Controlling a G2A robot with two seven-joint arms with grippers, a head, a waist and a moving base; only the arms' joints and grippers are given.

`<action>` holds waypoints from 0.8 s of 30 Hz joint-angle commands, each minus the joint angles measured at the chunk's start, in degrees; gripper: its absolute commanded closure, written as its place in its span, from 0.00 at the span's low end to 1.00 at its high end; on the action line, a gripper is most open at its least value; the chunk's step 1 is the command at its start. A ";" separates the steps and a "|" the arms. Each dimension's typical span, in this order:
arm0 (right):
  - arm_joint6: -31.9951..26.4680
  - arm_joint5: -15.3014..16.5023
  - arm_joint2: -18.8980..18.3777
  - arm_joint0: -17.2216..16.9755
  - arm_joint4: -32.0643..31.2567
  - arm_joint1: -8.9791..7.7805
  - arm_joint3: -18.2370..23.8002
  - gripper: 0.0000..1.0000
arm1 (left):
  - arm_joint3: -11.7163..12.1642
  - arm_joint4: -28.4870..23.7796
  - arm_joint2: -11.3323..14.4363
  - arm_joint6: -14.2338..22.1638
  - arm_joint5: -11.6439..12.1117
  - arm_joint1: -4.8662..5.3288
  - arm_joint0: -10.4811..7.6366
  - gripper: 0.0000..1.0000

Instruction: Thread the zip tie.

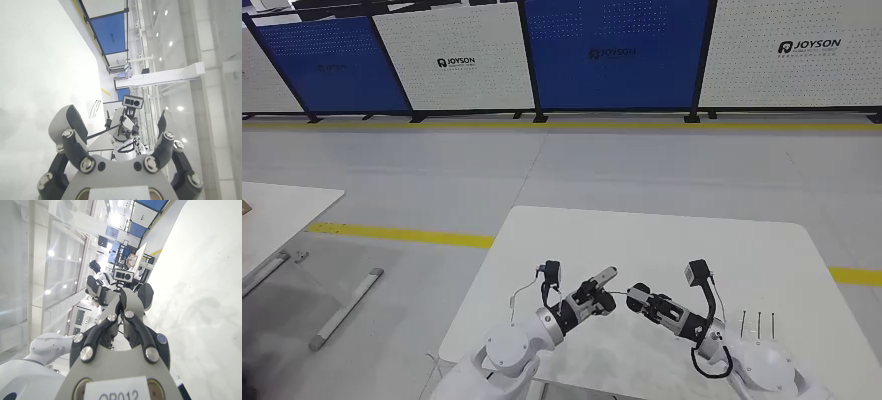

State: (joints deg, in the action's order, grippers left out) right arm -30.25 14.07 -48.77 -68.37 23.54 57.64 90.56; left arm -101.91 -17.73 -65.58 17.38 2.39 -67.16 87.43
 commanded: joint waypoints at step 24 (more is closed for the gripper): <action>0.00 0.00 0.00 0.00 0.00 0.00 0.00 1.00 | -0.39 0.56 -0.46 2.59 2.43 0.58 1.50 0.88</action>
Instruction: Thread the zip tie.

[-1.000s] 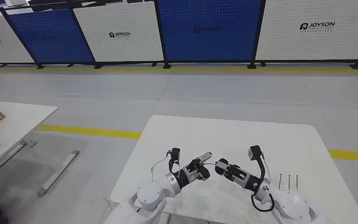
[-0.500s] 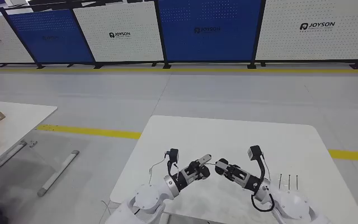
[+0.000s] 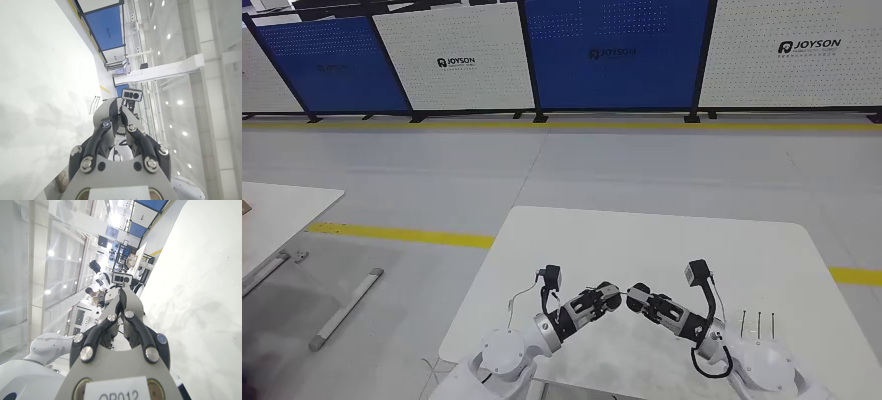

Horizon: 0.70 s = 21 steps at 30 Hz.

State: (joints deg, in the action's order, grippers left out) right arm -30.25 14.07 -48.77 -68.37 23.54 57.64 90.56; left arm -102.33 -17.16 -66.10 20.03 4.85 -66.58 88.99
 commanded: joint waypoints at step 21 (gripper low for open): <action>0.00 0.00 0.00 0.00 0.00 0.00 0.00 1.00 | -0.15 0.10 -0.42 0.61 0.87 0.34 0.41 1.00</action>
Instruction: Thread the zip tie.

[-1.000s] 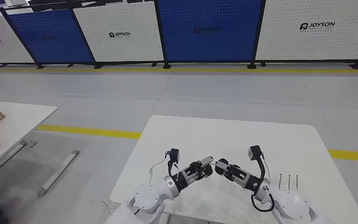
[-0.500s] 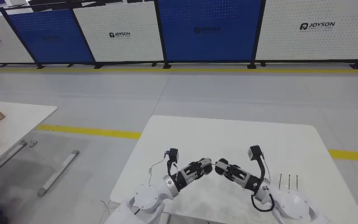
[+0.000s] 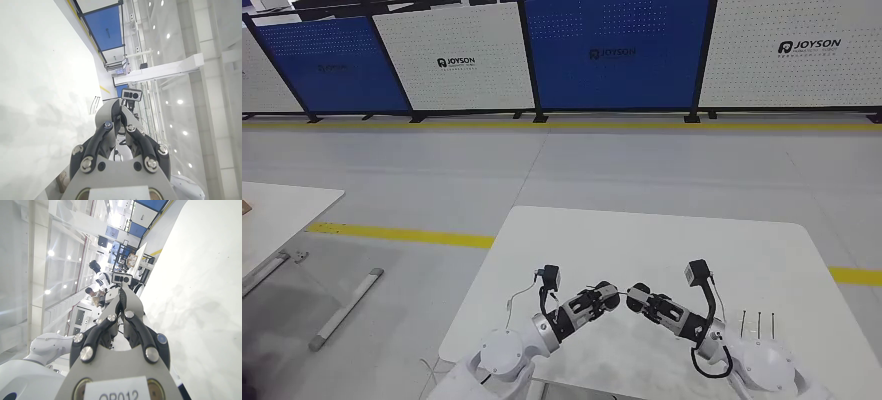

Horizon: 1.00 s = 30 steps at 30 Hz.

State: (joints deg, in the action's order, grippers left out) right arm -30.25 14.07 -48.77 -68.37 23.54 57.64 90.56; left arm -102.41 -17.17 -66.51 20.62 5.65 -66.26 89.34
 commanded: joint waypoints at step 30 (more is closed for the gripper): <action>-2.49 4.42 -14.32 -11.67 4.07 -2.35 4.33 0.00 | -2.46 0.93 0.27 -0.01 -5.23 0.39 0.87 1.00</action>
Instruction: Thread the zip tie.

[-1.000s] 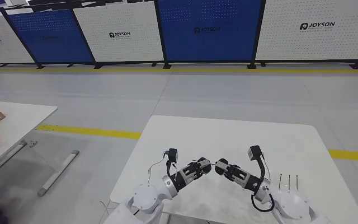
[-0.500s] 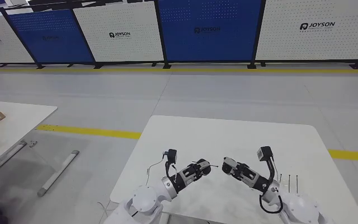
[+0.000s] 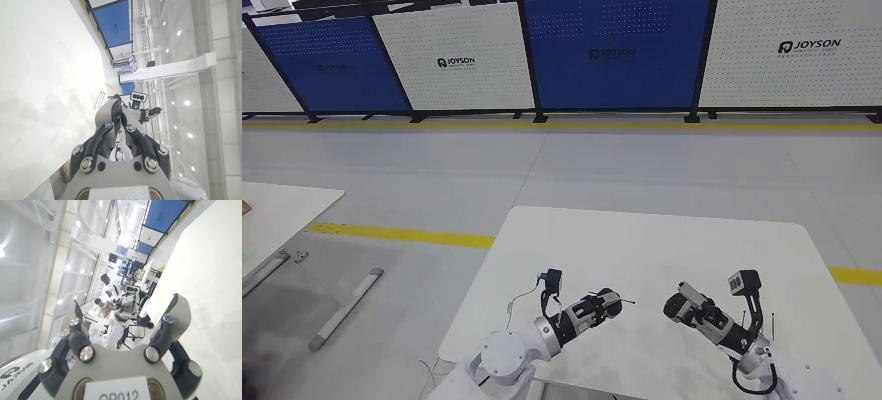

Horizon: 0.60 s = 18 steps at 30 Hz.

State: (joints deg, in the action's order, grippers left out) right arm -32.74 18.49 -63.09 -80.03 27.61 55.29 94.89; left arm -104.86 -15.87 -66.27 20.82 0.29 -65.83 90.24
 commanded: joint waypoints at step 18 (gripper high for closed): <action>0.00 0.00 0.00 0.00 0.00 0.00 0.00 0.00 | -20.97 -4.29 -7.30 0.82 7.10 0.85 5.04 1.00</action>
State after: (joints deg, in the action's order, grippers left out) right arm -32.74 18.49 -63.10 -80.04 27.61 55.29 94.89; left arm -125.76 -20.67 -73.69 21.67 8.17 -65.01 95.27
